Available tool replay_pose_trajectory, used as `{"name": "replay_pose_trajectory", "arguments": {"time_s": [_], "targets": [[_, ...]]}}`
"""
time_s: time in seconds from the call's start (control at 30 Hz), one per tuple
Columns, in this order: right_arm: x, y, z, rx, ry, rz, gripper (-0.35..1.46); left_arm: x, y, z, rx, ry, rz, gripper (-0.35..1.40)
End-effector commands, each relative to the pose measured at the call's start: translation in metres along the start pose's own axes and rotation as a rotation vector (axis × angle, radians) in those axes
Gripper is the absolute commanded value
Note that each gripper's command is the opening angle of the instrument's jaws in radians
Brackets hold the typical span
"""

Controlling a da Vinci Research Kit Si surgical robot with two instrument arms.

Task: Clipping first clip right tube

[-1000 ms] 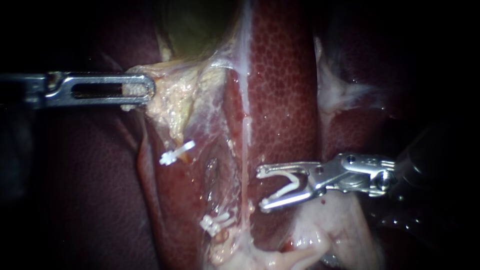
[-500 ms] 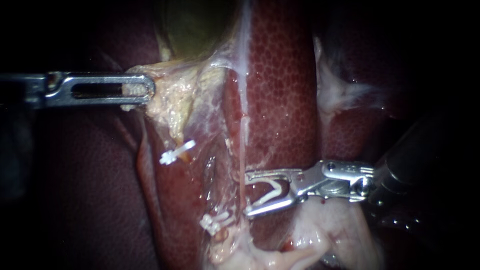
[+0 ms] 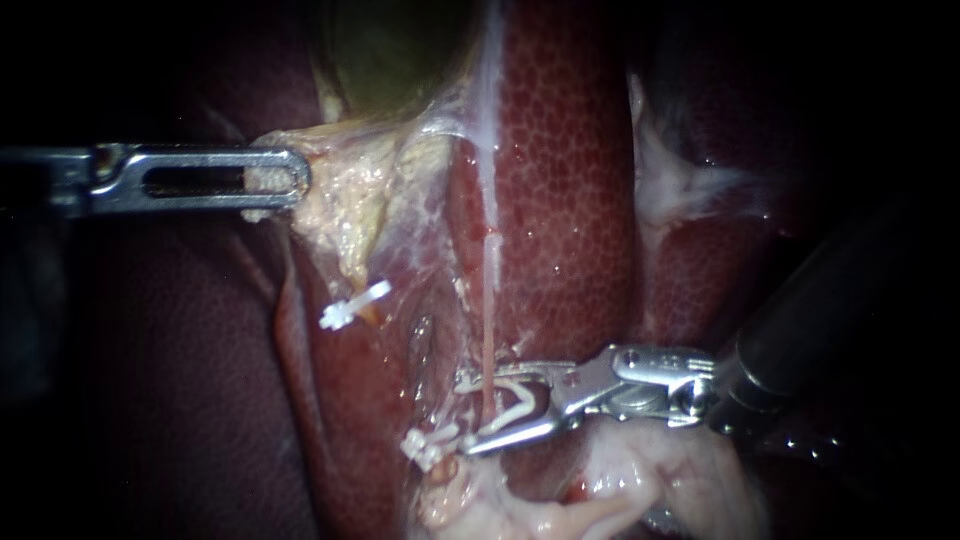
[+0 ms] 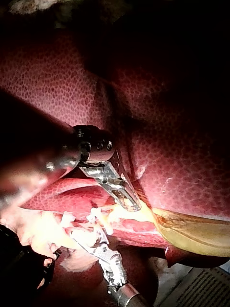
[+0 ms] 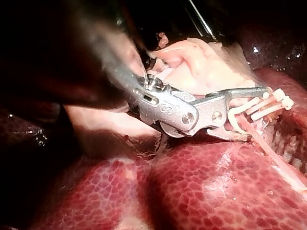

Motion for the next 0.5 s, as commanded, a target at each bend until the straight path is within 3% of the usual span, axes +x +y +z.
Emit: {"name": "replay_pose_trajectory", "arguments": {"time_s": [0.03,0.5], "targets": [[0.0000,-0.0001,0.0001,0.002,-0.001,-0.002,0.55,0.0000,0.0000,0.0000,0.000,0.000,0.000,-0.35],[-0.0001,-0.0002,0.0002,0.023,-0.007,-0.004,0.44,0.0000,0.0000,0.0000,0.000,0.000,0.000,-0.35]]}}
